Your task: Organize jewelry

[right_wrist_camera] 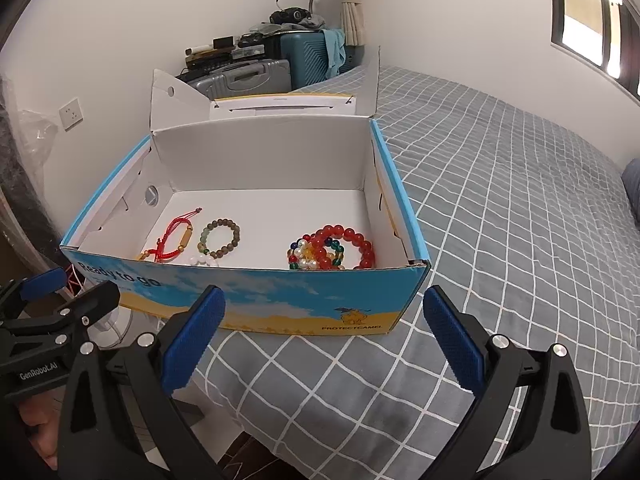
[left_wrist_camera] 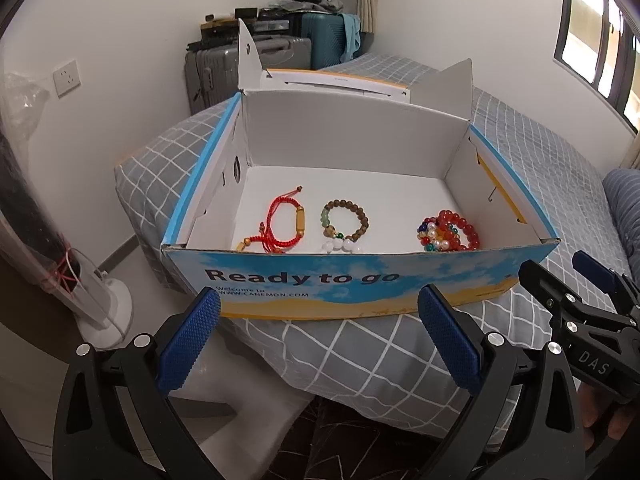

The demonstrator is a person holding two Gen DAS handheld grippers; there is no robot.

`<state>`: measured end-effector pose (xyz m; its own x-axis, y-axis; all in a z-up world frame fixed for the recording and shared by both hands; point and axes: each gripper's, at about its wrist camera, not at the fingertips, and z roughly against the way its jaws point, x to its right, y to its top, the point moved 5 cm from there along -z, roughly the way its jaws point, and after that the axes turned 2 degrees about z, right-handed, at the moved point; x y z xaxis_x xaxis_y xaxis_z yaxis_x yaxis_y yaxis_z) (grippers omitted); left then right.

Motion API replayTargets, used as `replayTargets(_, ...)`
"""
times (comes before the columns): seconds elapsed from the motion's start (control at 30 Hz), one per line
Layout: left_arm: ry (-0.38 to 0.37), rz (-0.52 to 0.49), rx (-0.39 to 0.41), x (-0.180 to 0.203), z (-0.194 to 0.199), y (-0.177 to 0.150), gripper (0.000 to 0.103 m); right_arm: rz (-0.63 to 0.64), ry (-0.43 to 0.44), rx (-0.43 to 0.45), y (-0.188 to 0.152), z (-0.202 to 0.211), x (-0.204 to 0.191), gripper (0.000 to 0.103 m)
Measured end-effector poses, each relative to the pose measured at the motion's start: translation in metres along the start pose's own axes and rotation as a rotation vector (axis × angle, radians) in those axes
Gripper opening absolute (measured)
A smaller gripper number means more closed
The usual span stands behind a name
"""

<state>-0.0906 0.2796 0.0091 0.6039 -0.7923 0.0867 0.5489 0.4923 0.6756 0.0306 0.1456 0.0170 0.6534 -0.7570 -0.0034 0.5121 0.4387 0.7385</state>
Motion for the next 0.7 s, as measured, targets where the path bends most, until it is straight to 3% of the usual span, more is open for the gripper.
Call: replayTargets(0.7, 0.007, -0.027, 0.026, 0.0062, 0.003, 0.0031, 0.097, 0.012, -0.026, 0.006, 0.0033, -0.0015, -0.0005, 0.095)
